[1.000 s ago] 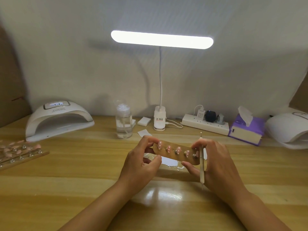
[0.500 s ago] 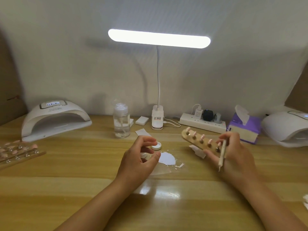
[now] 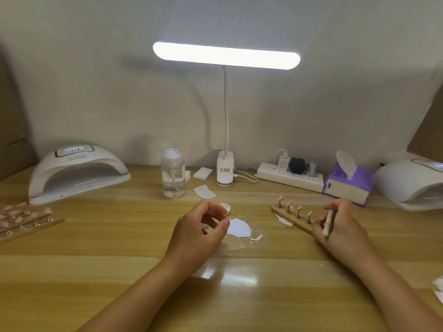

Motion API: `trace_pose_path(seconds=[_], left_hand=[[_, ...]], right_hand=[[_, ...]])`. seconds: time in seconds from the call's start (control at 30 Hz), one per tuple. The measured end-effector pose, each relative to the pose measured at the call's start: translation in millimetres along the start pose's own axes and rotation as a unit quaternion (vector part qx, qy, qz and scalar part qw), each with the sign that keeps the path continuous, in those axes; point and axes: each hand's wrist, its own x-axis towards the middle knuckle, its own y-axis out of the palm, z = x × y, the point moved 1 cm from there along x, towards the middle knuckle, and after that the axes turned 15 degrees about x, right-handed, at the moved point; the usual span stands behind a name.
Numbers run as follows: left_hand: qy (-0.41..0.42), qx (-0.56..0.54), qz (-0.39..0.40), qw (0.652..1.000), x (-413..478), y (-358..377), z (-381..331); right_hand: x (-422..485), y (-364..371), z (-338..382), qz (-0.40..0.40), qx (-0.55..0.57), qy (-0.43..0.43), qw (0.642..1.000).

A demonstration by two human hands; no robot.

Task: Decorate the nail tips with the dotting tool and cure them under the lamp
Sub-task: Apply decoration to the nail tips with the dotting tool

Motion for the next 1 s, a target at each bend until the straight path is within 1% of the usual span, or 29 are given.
trace_pose_path(seconds=[0.1,0.23,0.37,0.47,0.53,0.57,0.6,0.67,0.7,0.73,0.77,0.87,0.93,1.0], left_hand=[[0.0,0.006,0.005,1.0,0,1,1],[0.003,0.015,0.023,1.0,-1,2,3],[0.01,0.02,0.03,0.999,-2,3,2],[0.018,0.027,0.035,0.999,-2,3,1],[0.025,0.033,0.051,0.998,-2,4,0],[0.029,0.04,0.062,0.997,-3,5,0],[0.032,0.049,0.073,0.996,-4,5,-1],[0.038,0.066,0.086,0.993,-5,6,-1],[0.039,0.071,0.089,0.993,-6,5,-1],[0.041,0.075,0.091,0.992,-6,5,0],[0.042,0.078,0.092,0.992,-6,5,0],[0.04,0.087,0.109,0.989,-5,5,0],[0.039,0.096,0.125,0.987,-5,5,0],[0.036,0.101,0.134,0.985,-5,6,0]], right_hand=[[0,0,0,0.016,0.014,-0.008,1.0],[-1,0,4,0.014,-0.018,-0.051,0.998],[-9,0,9,0.008,-0.057,-0.129,0.99],[-11,-5,26,-0.03,-0.053,-0.204,0.977],[-15,0,47,-0.033,-0.02,-0.237,0.971],[-20,8,58,-0.011,0.012,-0.238,0.971],[-27,18,67,0.03,0.05,-0.23,0.971],[-43,43,79,0.151,0.106,-0.193,0.964],[-51,55,81,0.203,0.11,-0.183,0.956],[-56,63,80,0.236,0.106,-0.181,0.949],[-59,69,79,0.249,0.105,-0.184,0.945],[-59,70,77,0.245,0.123,-0.186,0.944],[-61,69,79,0.229,0.121,-0.207,0.943],[-63,68,80,0.196,0.097,-0.247,0.944]])
